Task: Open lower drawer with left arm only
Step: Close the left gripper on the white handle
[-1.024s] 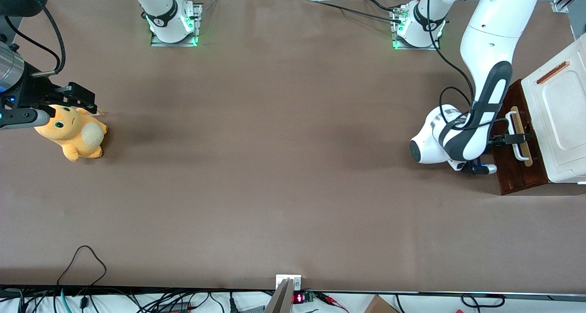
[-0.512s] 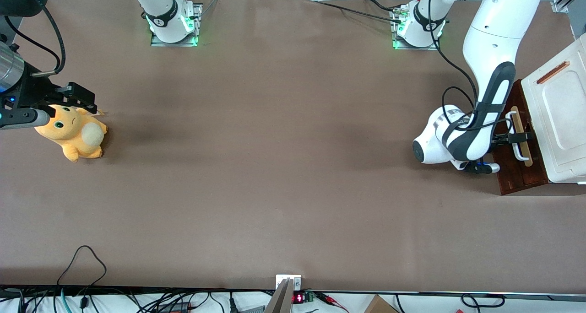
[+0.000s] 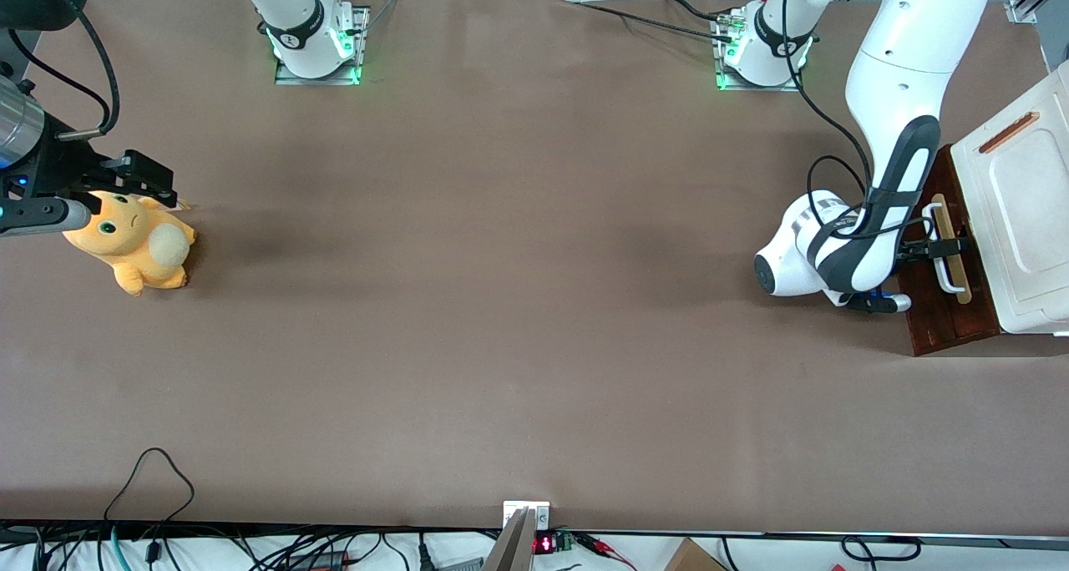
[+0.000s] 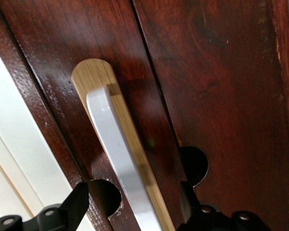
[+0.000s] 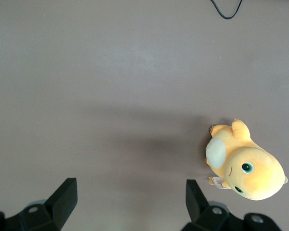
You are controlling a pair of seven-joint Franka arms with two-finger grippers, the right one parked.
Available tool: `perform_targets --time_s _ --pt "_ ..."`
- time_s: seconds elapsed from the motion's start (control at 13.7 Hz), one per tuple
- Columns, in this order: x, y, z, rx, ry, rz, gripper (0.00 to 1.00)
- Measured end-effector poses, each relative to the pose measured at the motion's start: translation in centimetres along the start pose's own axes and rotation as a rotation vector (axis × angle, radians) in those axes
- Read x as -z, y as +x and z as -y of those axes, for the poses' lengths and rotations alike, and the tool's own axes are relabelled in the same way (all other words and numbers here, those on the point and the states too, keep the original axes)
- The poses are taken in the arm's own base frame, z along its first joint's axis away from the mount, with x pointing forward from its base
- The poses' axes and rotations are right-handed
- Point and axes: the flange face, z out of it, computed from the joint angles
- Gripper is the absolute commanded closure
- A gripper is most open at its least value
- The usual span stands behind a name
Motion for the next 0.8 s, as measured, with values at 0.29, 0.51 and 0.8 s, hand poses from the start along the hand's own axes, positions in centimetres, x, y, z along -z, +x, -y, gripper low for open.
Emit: perform_targets --time_s 0.29,0.51,0.8 --pt "-0.03 -0.03 0.02 0.003 0.002 0.003 0.36" --pt "-0.06 -0.07 -0.02 0.007 0.003 0.003 0.43" --pt "-0.09 -0.12 -0.09 0.007 0.004 0.004 0.51"
